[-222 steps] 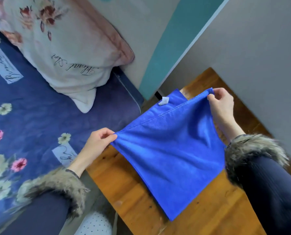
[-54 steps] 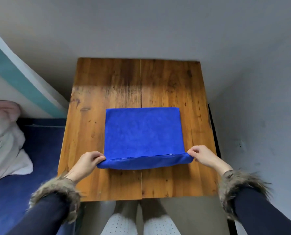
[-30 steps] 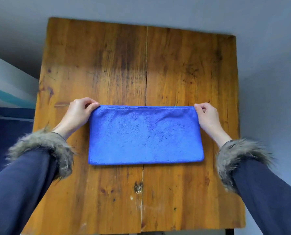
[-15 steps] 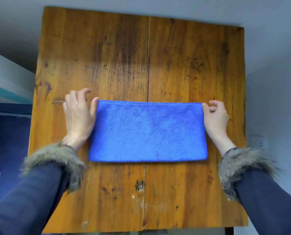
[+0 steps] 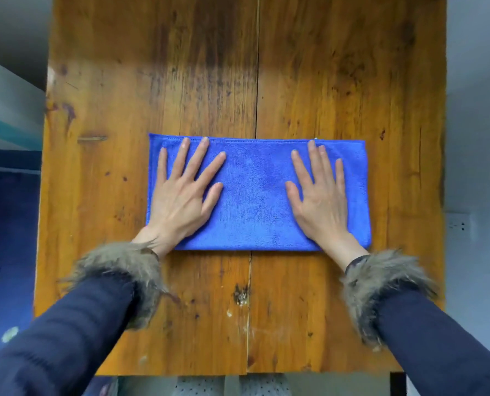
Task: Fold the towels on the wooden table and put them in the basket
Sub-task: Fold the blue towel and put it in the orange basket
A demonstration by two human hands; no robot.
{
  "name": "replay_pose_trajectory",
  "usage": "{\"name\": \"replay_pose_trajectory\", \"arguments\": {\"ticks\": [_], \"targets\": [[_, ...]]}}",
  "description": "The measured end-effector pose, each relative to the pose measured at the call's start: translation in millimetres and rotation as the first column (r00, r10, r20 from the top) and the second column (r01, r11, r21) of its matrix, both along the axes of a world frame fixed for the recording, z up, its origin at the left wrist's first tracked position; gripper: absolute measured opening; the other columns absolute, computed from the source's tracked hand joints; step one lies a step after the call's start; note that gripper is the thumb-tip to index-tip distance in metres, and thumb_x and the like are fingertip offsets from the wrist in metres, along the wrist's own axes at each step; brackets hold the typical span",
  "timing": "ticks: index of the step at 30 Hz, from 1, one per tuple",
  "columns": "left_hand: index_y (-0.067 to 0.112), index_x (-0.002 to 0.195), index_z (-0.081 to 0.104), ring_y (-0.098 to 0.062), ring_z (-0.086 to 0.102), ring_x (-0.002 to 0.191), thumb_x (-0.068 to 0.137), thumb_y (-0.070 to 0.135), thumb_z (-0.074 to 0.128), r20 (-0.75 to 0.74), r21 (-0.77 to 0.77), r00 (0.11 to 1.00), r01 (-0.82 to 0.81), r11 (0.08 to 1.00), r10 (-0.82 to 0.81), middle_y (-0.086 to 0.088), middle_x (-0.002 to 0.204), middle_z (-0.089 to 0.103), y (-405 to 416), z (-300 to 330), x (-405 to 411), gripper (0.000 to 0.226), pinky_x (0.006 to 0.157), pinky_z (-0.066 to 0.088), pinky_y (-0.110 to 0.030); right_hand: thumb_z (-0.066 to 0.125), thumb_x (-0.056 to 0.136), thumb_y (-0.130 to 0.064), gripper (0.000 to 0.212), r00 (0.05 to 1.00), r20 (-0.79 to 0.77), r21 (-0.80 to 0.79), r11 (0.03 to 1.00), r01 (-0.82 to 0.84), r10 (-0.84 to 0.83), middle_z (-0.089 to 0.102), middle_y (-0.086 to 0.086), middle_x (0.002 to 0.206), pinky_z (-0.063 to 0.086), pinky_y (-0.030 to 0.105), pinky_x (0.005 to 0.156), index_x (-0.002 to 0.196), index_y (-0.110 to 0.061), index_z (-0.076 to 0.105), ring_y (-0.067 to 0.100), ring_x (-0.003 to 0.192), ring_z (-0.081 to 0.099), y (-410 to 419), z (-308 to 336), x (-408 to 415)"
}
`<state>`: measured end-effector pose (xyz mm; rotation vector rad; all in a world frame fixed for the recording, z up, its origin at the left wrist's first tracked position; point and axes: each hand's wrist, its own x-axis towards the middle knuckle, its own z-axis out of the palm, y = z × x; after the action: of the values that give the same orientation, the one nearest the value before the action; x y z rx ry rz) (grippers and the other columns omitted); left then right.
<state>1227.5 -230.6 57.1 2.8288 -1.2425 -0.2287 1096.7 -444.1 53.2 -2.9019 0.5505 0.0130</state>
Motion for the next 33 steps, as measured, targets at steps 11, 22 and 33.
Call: {"name": "replay_pose_trajectory", "arguments": {"ticks": [11,22,33], "targets": [[0.009,0.144,0.026,-0.033,0.011,0.143,0.095,0.032,0.030,-0.210,-0.194,0.857,-0.509,0.839,0.471,-0.015,0.153,0.019,63,23,-4,0.055,0.114,0.015,-0.053,0.022,0.092,-0.044,0.061,0.973,-0.046,0.037,0.973,0.227,-0.225,0.011,0.011,0.157,-0.002,0.049,0.115,0.147,-0.019,0.022,0.027,0.145,0.007,-5,21,-13],[0.014,0.148,0.016,-0.028,0.008,0.144,0.094,0.041,0.019,-0.119,-0.012,0.947,-0.301,0.954,0.297,-0.005,0.156,0.011,61,-5,-29,0.060,0.114,0.004,-0.053,0.026,0.093,-0.043,0.058,0.972,-0.032,0.012,0.972,0.234,-0.233,0.015,0.010,0.156,-0.001,0.050,0.115,0.147,-0.020,0.025,0.026,0.145,0.010,3,1,-27],[0.010,0.129,0.046,-0.024,0.041,0.117,0.092,0.021,0.045,-0.208,-0.319,0.778,-0.627,0.711,0.593,-0.010,0.125,0.053,63,22,-39,0.039,0.099,0.028,-0.047,0.029,0.093,-0.038,0.057,0.985,0.047,0.056,0.985,0.162,-0.165,0.019,0.012,0.155,-0.002,0.050,0.114,0.146,-0.017,0.026,0.026,0.144,0.010,33,17,-20]]}}
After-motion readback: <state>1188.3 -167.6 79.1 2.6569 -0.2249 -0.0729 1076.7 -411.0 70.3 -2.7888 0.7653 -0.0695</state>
